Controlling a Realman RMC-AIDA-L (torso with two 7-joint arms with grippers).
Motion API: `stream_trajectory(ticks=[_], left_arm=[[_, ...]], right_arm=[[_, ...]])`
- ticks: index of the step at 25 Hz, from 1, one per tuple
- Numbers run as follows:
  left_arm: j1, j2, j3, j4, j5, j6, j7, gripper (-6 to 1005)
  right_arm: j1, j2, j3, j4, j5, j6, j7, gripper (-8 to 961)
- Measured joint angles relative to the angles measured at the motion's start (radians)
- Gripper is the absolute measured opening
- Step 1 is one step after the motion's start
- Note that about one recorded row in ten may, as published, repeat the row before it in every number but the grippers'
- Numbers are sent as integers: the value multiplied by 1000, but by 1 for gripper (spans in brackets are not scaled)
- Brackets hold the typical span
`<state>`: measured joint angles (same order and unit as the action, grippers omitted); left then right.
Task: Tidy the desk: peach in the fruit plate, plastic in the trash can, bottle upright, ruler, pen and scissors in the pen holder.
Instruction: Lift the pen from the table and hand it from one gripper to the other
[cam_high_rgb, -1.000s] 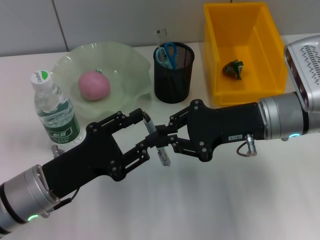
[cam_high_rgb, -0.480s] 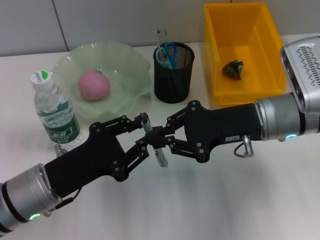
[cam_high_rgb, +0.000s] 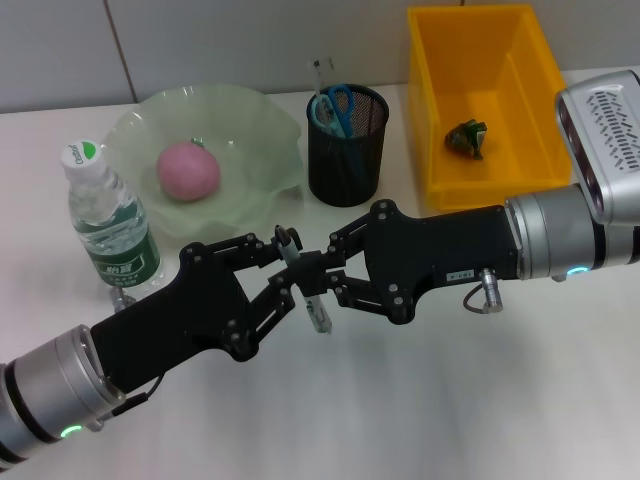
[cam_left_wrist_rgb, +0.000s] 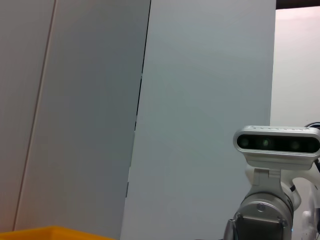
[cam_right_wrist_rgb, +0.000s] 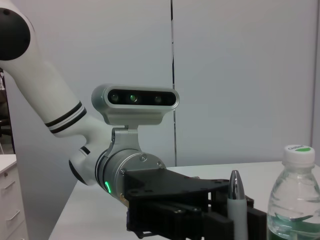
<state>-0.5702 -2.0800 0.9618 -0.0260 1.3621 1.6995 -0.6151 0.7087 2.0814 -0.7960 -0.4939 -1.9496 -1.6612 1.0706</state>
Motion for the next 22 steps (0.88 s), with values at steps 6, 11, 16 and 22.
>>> stream_trajectory(ticks=[6, 11, 16, 22], left_arm=[[2, 0, 0, 0, -3, 0, -2, 200], [1, 0, 0, 0, -3, 1, -7, 143], [1, 0, -1, 2, -3, 3, -25, 144], [1, 0, -1, 4, -1, 3, -27, 145]], right_arm=[[1, 0, 1, 0, -1, -3, 0, 115], [2, 0, 5, 1, -1, -3, 8, 115], [2, 0, 10, -1, -1, -2, 20, 115], [3, 0, 1, -6, 1, 25, 31, 168]])
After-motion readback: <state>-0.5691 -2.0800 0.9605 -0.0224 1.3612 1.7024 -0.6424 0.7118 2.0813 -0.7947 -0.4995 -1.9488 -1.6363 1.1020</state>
